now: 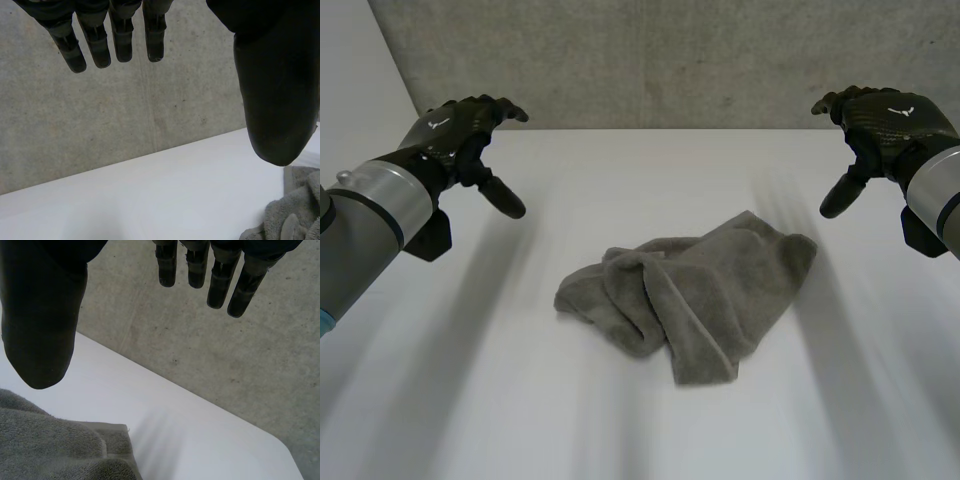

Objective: Fold the towel.

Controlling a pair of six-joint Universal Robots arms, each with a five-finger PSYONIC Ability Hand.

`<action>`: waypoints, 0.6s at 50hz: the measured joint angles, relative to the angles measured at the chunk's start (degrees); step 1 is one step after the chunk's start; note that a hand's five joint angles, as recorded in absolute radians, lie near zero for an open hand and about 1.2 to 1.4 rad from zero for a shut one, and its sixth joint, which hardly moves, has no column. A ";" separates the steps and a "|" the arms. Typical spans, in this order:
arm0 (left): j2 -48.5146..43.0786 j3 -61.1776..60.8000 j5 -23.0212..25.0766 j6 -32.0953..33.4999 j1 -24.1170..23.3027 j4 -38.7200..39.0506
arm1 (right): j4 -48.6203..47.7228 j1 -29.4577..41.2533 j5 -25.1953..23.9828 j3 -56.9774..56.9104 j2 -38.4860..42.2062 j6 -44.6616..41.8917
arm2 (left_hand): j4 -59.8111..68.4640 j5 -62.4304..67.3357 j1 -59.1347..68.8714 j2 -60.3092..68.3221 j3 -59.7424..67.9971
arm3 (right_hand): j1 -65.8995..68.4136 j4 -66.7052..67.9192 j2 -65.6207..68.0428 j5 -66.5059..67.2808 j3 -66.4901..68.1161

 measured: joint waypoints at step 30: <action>-13.50 1.28 11.79 3.93 -3.25 2.13 | 3.80 6.54 -10.87 11.07 1.58 16.77 | 0.00 -0.01 0.00 -0.21 0.00 | -0.20 0.00 0.00 0.00 0.00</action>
